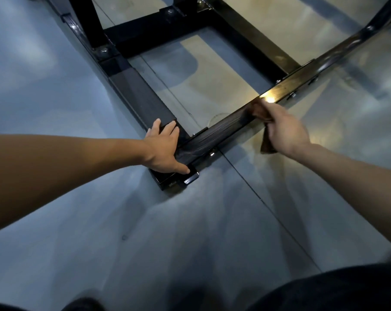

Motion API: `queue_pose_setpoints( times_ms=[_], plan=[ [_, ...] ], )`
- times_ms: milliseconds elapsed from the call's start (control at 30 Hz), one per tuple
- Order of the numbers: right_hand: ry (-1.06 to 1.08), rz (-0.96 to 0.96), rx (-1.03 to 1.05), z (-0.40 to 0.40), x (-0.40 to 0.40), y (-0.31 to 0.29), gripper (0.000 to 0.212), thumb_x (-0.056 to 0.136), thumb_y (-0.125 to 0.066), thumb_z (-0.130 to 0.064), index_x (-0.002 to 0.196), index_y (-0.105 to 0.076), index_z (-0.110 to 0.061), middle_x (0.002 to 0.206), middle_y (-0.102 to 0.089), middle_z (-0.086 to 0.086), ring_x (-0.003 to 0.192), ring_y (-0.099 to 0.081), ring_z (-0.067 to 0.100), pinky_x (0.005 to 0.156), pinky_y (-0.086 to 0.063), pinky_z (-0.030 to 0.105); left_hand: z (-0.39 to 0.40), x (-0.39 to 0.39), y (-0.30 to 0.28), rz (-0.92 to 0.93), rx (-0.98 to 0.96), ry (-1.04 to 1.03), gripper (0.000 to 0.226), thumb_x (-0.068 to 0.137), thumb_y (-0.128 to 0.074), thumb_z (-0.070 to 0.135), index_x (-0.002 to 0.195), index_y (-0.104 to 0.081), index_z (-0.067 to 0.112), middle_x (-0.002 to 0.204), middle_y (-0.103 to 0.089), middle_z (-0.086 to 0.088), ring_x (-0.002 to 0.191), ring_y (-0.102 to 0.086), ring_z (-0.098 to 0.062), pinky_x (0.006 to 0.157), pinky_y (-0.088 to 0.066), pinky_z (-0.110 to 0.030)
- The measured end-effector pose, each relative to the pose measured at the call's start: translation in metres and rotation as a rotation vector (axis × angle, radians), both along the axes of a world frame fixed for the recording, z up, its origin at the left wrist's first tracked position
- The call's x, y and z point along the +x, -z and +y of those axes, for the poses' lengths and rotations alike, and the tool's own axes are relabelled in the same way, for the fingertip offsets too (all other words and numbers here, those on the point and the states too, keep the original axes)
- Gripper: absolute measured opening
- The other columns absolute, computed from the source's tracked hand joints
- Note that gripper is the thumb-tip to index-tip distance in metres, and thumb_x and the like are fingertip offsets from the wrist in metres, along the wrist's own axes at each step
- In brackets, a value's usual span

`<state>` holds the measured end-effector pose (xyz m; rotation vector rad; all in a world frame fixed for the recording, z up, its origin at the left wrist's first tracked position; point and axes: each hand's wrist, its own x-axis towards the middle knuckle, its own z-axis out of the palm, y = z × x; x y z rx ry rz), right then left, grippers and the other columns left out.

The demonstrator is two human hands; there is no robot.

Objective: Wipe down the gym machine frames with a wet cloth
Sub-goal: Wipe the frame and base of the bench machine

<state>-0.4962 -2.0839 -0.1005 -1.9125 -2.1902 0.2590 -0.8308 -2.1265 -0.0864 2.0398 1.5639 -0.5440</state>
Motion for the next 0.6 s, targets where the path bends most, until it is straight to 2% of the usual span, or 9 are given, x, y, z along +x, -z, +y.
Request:
queue_pose_setpoints(
  times_ms=[67,100,200,267,333,367,433,500,600],
  plan=[
    [0.159,0.036,0.008,0.009,0.001,0.0,0.063,0.099,-0.049,-0.009,0.159,-0.039,-0.023,0.158,-0.048,0.007,0.138,-0.05,0.035,0.115,-0.039,0.042,0.001,0.008,0.002,0.002,0.013,-0.032,0.136,0.071,-0.066,0.084,0.162,-0.001,0.007,0.17,0.006,-0.004,0.152,0.018,-0.044,0.126,-0.006,-0.057],
    [0.161,0.056,0.012,0.005,-0.01,-0.001,0.063,0.097,-0.05,-0.009,0.158,-0.041,-0.021,0.157,-0.049,0.007,0.139,-0.05,0.034,0.116,-0.038,0.041,0.002,0.013,0.004,0.007,0.027,-0.047,0.136,0.069,-0.066,0.085,0.161,-0.003,0.008,0.168,0.003,-0.005,0.152,0.016,-0.047,0.125,-0.006,-0.06],
    [-0.056,0.116,0.011,-0.032,-0.054,0.006,0.07,0.09,-0.056,-0.005,0.157,-0.044,-0.023,0.159,-0.047,0.002,0.142,-0.049,0.025,0.118,-0.039,0.037,0.001,0.024,0.011,0.023,0.093,-0.081,0.127,0.072,-0.065,0.082,0.159,-0.01,0.007,0.163,-0.008,-0.008,0.151,0.007,-0.05,0.123,-0.011,-0.064],
    [-0.291,0.1,0.002,-0.055,-0.072,0.013,0.074,0.088,-0.056,-0.008,0.158,-0.042,-0.029,0.161,-0.044,-0.006,0.133,-0.058,0.024,0.102,-0.055,0.042,0.001,0.023,0.015,0.024,0.136,-0.078,0.12,0.075,-0.063,0.08,0.157,-0.015,0.007,0.159,-0.015,-0.009,0.15,0.001,-0.051,0.121,-0.016,-0.065],
    [-0.492,0.031,0.007,-0.05,-0.062,0.017,0.076,0.087,-0.05,-0.013,0.158,-0.038,-0.036,0.162,-0.04,-0.014,0.12,-0.066,0.027,0.08,-0.062,0.044,0.0,0.021,0.017,0.014,0.158,-0.072,0.116,0.076,-0.061,0.08,0.156,-0.019,0.008,0.157,-0.019,-0.008,0.15,-0.002,-0.05,0.121,-0.018,-0.065],
    [-0.529,0.023,0.006,-0.037,-0.05,0.017,0.078,0.085,-0.047,-0.011,0.158,-0.038,-0.037,0.162,-0.039,-0.014,0.124,-0.064,0.026,0.082,-0.062,0.042,0.0,0.02,0.016,0.007,0.159,-0.075,0.115,0.076,-0.062,0.08,0.156,-0.02,0.008,0.157,-0.02,-0.008,0.15,-0.003,-0.05,0.121,-0.018,-0.064],
    [-0.429,0.043,0.026,-0.007,-0.018,0.017,0.08,0.084,-0.05,-0.002,0.158,-0.041,-0.033,0.162,-0.041,-0.008,0.138,-0.053,0.022,0.101,-0.053,0.036,0.0,0.019,0.015,-0.003,0.161,-0.078,0.114,0.076,-0.062,0.08,0.156,-0.022,0.008,0.157,-0.02,-0.009,0.15,-0.003,-0.049,0.122,-0.018,-0.063],
    [-0.169,0.057,0.075,0.022,0.015,0.011,0.073,0.091,-0.053,0.001,0.157,-0.043,-0.027,0.159,-0.046,0.002,0.142,-0.048,0.025,0.114,-0.039,0.032,0.0,0.018,0.015,0.001,0.171,-0.065,0.116,0.075,-0.061,0.081,0.157,-0.021,0.009,0.157,-0.02,-0.008,0.149,-0.005,-0.047,0.122,-0.02,-0.063],
    [0.144,0.056,0.033,0.05,0.025,0.005,0.059,0.101,-0.047,-0.01,0.158,-0.042,-0.023,0.158,-0.047,0.007,0.14,-0.048,0.033,0.119,-0.037,0.041,-0.001,0.018,0.016,0.023,0.183,-0.058,0.119,0.075,-0.058,0.083,0.159,-0.017,0.01,0.158,-0.019,-0.008,0.149,-0.006,-0.046,0.121,-0.022,-0.062]
  ],
)
